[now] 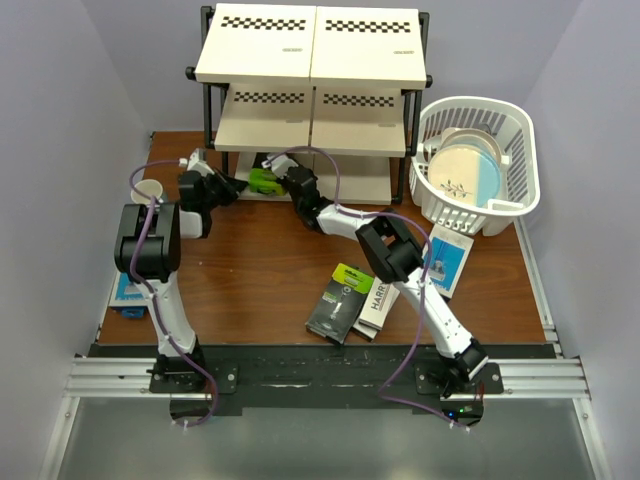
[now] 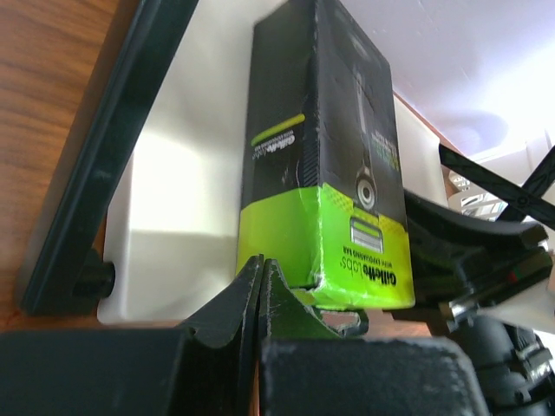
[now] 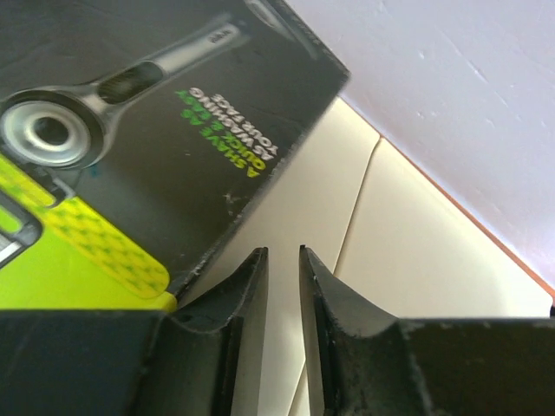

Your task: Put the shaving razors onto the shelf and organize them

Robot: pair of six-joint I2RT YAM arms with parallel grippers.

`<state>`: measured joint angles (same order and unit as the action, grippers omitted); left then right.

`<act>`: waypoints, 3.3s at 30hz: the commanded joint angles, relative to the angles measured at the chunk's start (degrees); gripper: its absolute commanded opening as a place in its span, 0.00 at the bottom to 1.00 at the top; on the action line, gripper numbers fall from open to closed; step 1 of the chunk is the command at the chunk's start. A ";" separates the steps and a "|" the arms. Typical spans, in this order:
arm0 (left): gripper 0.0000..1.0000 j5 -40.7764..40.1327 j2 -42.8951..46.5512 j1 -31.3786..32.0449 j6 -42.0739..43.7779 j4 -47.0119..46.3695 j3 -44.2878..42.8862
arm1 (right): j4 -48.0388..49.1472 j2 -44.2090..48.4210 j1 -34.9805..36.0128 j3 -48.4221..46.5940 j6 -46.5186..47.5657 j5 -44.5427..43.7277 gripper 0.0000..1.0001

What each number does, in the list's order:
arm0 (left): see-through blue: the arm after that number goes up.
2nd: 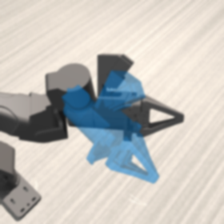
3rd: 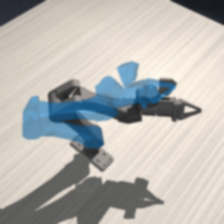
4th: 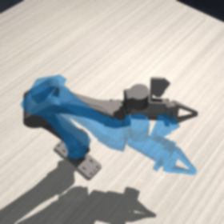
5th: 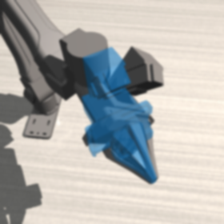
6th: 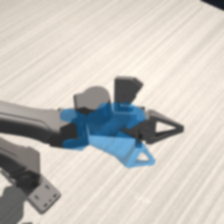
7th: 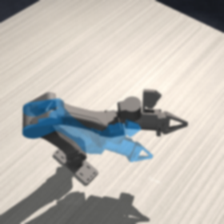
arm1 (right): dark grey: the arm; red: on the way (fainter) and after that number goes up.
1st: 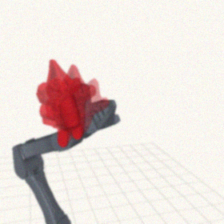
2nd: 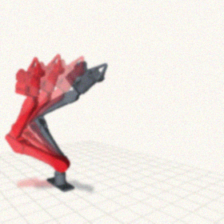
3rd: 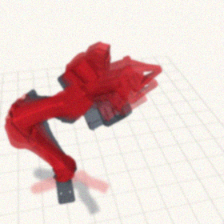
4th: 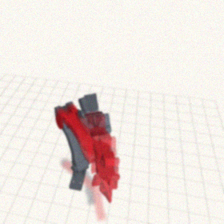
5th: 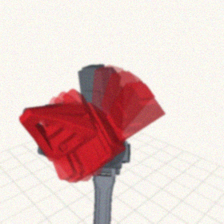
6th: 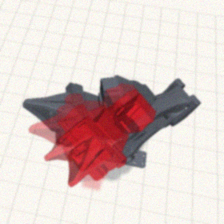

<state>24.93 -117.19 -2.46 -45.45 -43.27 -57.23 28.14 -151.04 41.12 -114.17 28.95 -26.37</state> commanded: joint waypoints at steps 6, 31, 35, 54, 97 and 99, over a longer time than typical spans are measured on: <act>0.02 3.02 4.60 2.02 1.24 -0.24 2.04 | 1.39 -1.89 1.50 -3.61 -0.56 2.99 0.27; 0.45 8.88 34.91 -5.10 7.22 29.03 20.22 | -6.75 33.83 2.21 31.97 -6.87 -4.23 0.65; 0.51 17.59 37.64 -2.30 9.93 25.97 24.97 | -30.35 45.20 2.47 41.11 -16.70 4.81 0.65; 0.58 19.13 25.96 28.04 20.49 28.57 21.64 | -44.05 60.10 2.38 62.40 -16.03 29.17 0.68; 0.51 12.33 24.90 11.25 21.81 27.62 15.57 | -58.11 60.08 14.95 53.52 -15.33 42.38 0.65; 0.49 13.91 26.21 11.33 21.98 28.50 17.49 | -57.42 59.29 14.86 54.31 -13.76 39.92 0.62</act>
<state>33.41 -92.66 9.06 -23.51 -11.99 -39.64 -27.51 -90.89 56.07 -61.36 11.79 14.04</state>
